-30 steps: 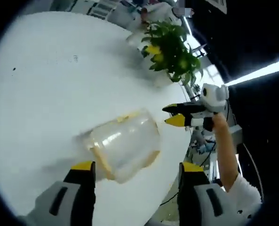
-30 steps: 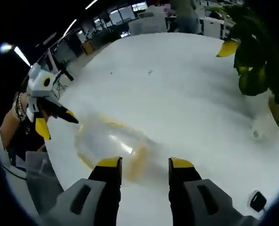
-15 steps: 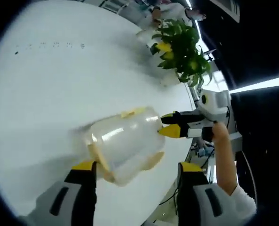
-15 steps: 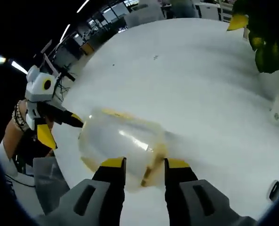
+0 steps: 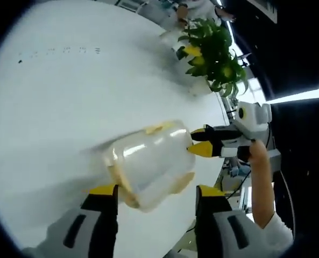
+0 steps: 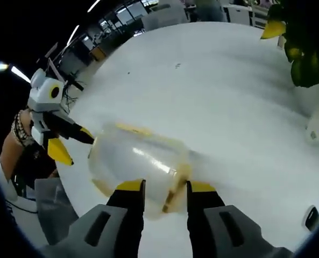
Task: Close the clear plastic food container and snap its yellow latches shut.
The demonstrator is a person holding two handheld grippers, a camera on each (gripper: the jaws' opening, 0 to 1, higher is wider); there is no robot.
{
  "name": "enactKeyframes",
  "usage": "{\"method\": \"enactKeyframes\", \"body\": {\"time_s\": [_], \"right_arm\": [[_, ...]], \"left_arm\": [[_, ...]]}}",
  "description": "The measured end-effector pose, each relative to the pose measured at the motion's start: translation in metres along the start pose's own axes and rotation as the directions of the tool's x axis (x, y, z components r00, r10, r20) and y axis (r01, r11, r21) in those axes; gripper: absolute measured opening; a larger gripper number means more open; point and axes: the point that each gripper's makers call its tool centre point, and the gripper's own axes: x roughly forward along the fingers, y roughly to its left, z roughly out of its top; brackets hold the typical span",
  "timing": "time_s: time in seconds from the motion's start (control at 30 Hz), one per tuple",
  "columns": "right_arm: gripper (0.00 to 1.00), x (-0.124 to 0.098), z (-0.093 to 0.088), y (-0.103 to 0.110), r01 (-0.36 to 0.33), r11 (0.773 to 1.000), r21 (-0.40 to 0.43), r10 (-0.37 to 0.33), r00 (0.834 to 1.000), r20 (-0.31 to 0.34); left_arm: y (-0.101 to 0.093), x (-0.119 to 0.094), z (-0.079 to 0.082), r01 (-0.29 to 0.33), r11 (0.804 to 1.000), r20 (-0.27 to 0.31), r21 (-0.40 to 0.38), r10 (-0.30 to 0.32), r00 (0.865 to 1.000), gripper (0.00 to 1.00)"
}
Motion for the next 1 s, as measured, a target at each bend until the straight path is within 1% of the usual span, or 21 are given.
{"method": "enactKeyframes", "body": {"time_s": [0.03,0.1,0.13,0.2,0.27,0.3,0.37,0.43,0.47,0.5,0.57,0.73,1.0], "right_arm": [[0.28,0.0,0.0,0.0,-0.001,1.0,0.003,0.001,1.0,0.0],[0.28,0.0,0.0,0.0,-0.001,1.0,0.002,0.001,1.0,0.002],[0.28,0.0,0.0,0.0,-0.001,1.0,0.001,0.001,1.0,0.002],[0.28,0.0,0.0,0.0,-0.001,1.0,0.001,0.001,1.0,0.003],[0.28,0.0,0.0,0.0,-0.002,1.0,0.002,0.002,1.0,0.003],[0.28,0.0,0.0,0.0,-0.003,1.0,0.002,0.003,1.0,0.003],[0.28,0.0,0.0,0.0,-0.003,1.0,0.002,0.003,1.0,0.002],[0.28,0.0,0.0,0.0,-0.003,1.0,0.0,0.003,1.0,0.001],[0.28,0.0,0.0,-0.001,-0.003,1.0,0.001,0.003,1.0,0.002],[0.28,0.0,0.0,-0.001,-0.003,1.0,0.002,0.003,1.0,0.002],[0.28,0.0,0.0,-0.001,-0.004,1.0,0.003,0.004,1.0,0.001],[0.27,0.0,0.0,-0.001,0.004,1.0,0.002,-0.004,1.0,-0.006],[0.26,0.001,0.0,-0.002,-0.003,1.0,0.012,0.003,1.0,0.012]], "left_arm": [[0.004,0.001,-0.001,-0.023,1.0,-0.01,0.014,0.023,1.0,0.47],[0.008,0.003,0.002,-0.043,0.999,-0.015,0.014,0.043,0.999,0.44],[0.008,0.004,0.001,-0.044,0.999,-0.019,0.02,0.044,0.999,0.44],[0.01,0.005,0.002,-0.059,0.998,-0.018,0.002,0.059,0.998,0.43],[0.012,0.007,0.0,-0.087,0.996,-0.024,0.011,0.087,0.996,0.39],[0.017,0.008,-0.002,-0.122,0.992,-0.032,0.036,0.123,0.992,0.35],[0.02,0.009,-0.002,-0.149,0.987,-0.039,0.062,0.152,0.988,0.31],[0.022,0.009,-0.004,-0.182,0.977,-0.045,0.111,0.187,0.981,0.25],[0.026,0.009,-0.004,-0.206,0.97,-0.046,0.127,0.213,0.976,0.23],[0.021,0.01,-0.004,-0.187,0.975,-0.044,0.116,0.193,0.98,0.23],[0.022,0.01,-0.004,-0.197,0.975,-0.048,0.105,0.203,0.978,0.23],[0.022,0.01,-0.005,-0.197,0.975,-0.049,0.099,0.203,0.978,0.23],[0.022,0.01,-0.004,-0.208,0.973,-0.054,0.1,0.214,0.975,0.22]]}}
